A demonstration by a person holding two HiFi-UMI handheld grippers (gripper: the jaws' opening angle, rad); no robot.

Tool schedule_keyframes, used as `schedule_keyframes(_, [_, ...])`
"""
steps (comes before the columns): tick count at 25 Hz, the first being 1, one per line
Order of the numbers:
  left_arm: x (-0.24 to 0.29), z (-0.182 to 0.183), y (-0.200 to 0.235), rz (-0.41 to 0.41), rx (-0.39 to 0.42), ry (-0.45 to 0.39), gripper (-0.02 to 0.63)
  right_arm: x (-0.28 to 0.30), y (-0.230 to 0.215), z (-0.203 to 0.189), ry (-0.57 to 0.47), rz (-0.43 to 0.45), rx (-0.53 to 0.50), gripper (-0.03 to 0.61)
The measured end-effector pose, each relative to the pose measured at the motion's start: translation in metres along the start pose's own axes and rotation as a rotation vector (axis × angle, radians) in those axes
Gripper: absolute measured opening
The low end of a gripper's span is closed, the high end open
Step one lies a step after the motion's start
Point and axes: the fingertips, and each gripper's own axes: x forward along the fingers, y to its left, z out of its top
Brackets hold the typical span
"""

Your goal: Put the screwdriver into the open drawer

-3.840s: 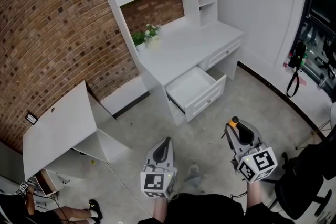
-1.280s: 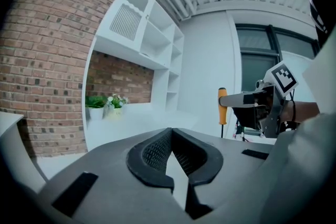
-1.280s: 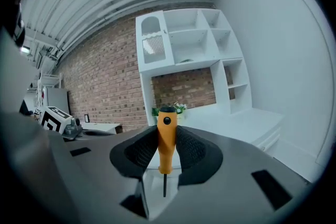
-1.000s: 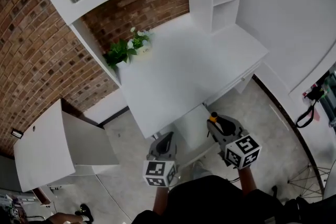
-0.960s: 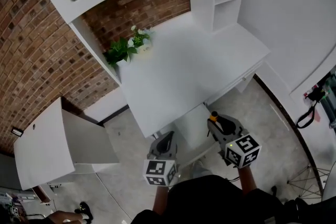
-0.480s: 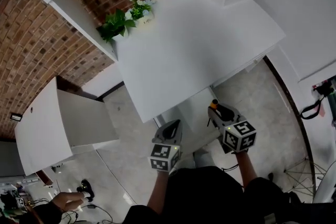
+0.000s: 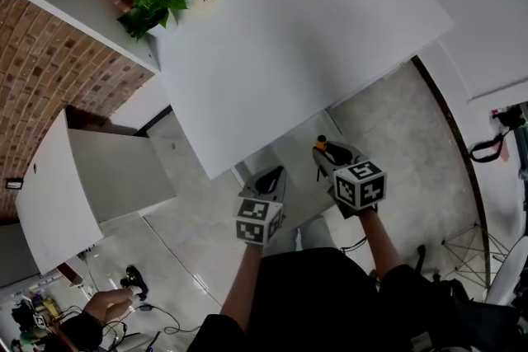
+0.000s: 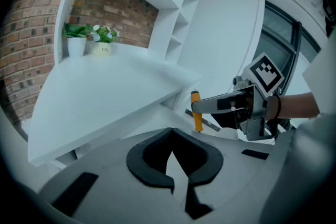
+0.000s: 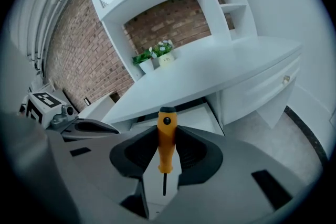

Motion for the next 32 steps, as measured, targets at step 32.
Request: schedule_keyframes(32, [0.087, -0.072, 0.025, -0.055, -0.104, 0.216, 0.008, 0.126, -0.059, -0.109, 0.516, -0.053, 0.088, 0.112])
